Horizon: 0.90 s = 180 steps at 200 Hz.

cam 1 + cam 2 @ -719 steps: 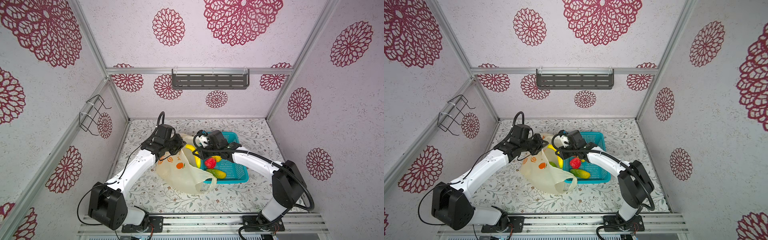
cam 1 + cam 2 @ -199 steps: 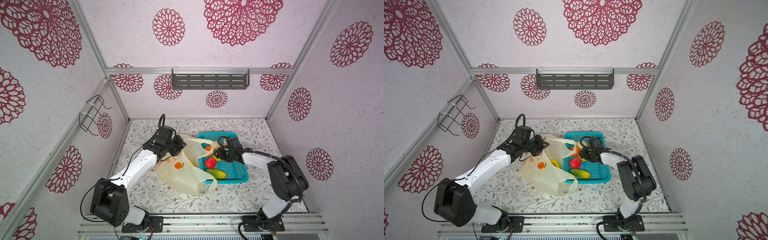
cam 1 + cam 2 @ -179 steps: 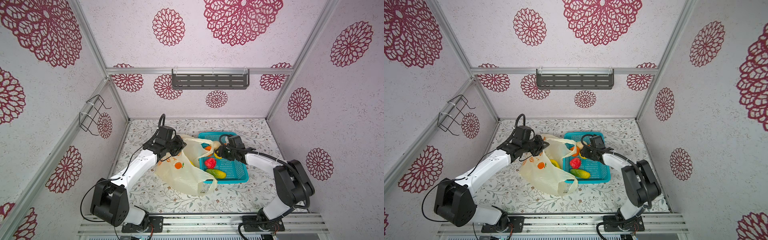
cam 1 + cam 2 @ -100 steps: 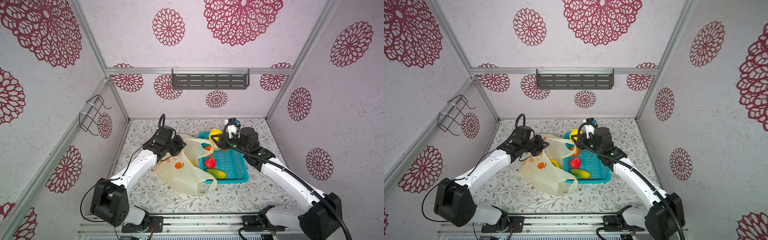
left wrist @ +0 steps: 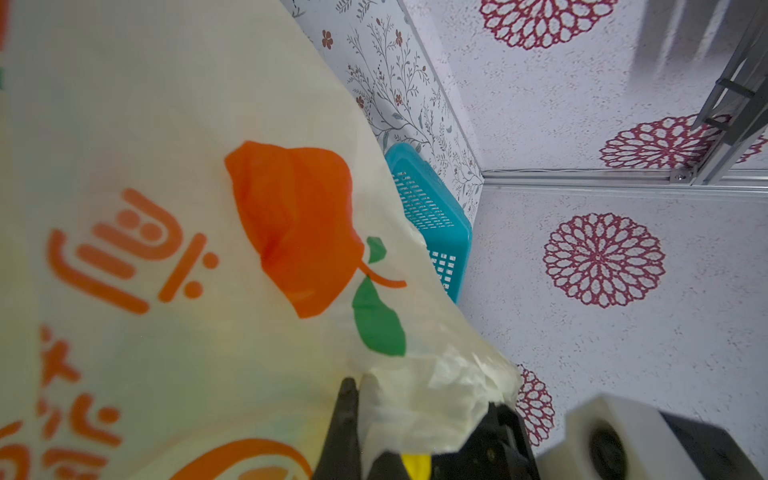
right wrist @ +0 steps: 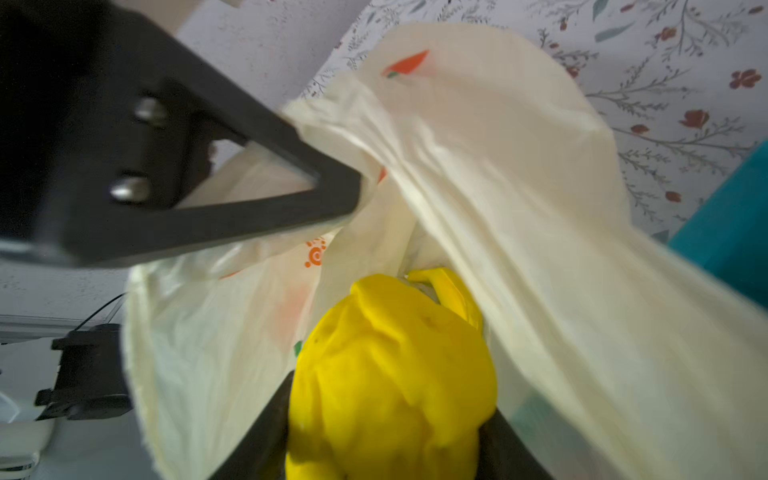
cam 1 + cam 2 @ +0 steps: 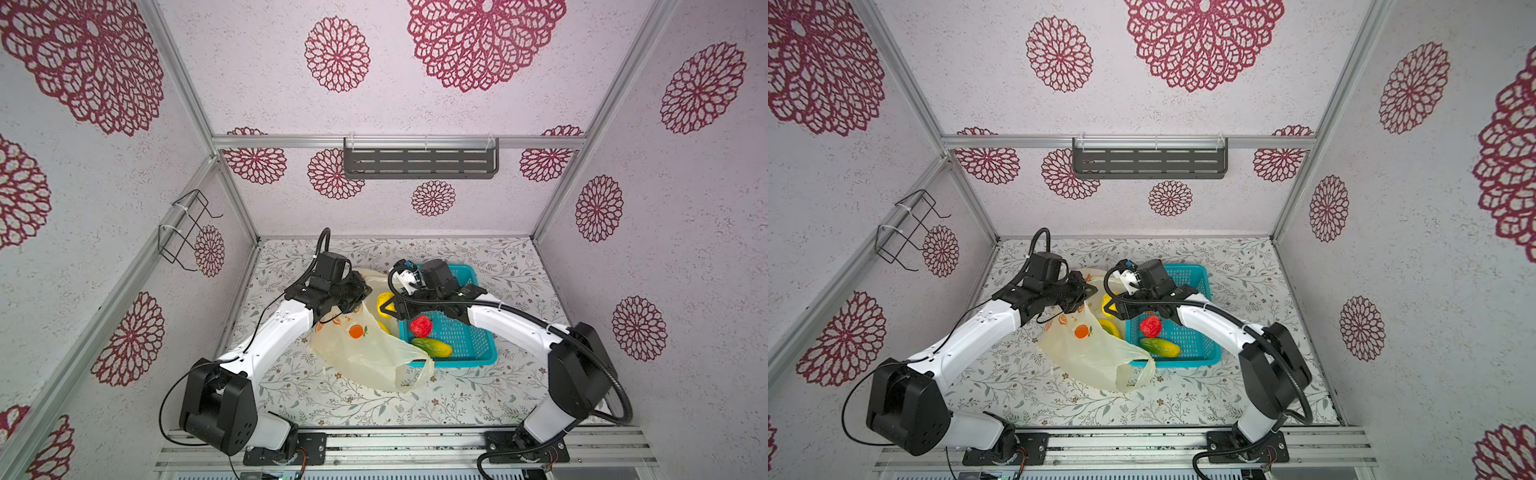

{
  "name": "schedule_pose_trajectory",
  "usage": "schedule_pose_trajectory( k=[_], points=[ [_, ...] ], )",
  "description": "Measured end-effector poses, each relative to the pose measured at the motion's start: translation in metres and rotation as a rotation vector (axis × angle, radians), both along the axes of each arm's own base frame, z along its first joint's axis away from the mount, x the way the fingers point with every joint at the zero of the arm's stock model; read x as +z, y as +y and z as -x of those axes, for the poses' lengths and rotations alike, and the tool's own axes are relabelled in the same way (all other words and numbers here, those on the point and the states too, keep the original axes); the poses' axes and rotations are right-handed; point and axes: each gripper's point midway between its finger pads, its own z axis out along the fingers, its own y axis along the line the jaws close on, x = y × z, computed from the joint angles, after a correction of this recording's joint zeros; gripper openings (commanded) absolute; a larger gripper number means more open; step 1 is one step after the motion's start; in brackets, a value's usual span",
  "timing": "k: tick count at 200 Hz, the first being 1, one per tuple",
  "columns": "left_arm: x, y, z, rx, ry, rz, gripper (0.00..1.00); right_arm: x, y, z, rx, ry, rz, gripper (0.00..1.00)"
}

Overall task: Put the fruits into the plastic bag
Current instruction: 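Carry the yellow lemon into the bag and release it, then withdraw the right gripper from the bag back over the basket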

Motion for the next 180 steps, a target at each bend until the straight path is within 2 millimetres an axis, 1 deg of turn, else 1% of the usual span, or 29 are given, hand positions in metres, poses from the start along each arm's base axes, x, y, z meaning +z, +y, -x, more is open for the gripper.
schedule_pose_trajectory(
  k=[27, 33, 46, 62, 76, 85, 107, 121, 146, 163, 180],
  points=[
    [0.004, -0.001, -0.001, -0.005, -0.01, 0.005, 0.0, -0.017, 0.015, -0.016, -0.009, 0.026, 0.032, 0.51],
    [0.006, -0.002, -0.002, -0.007, -0.014, 0.007, 0.0, -0.021, 0.019, -0.02, -0.011, 0.031, 0.036, 0.55],
    [0.011, -0.003, -0.003, -0.011, -0.023, 0.013, 0.0, -0.029, 0.029, -0.028, -0.013, 0.046, 0.041, 0.69],
    [0.015, -0.005, -0.005, -0.02, -0.033, 0.018, 0.0, -0.034, 0.037, -0.032, -0.015, 0.066, 0.026, 0.85],
    [0.016, -0.006, -0.005, -0.026, -0.034, 0.019, 0.0, -0.032, 0.041, -0.031, -0.011, 0.057, -0.016, 0.93],
    [0.015, -0.007, -0.006, -0.03, -0.034, 0.017, 0.0, -0.027, 0.041, -0.029, -0.011, 0.047, -0.046, 0.95],
    [0.009, -0.008, -0.007, -0.034, -0.022, 0.013, 0.0, -0.007, 0.034, -0.017, -0.005, 0.017, -0.121, 0.95],
    [0.006, -0.008, -0.008, -0.035, -0.015, 0.011, 0.0, 0.014, 0.029, -0.012, -0.005, -0.02, -0.168, 0.94],
    [0.004, -0.009, -0.008, -0.035, -0.01, 0.009, 0.0, 0.058, 0.016, -0.006, -0.009, -0.104, -0.23, 0.93],
    [0.004, -0.009, -0.008, -0.035, -0.01, 0.009, 0.0, 0.088, 0.002, -0.001, -0.022, -0.172, -0.259, 0.92],
    [0.004, -0.008, -0.008, -0.033, -0.01, 0.008, 0.0, 0.109, -0.017, 0.002, -0.053, -0.229, -0.265, 0.92]
  ],
)
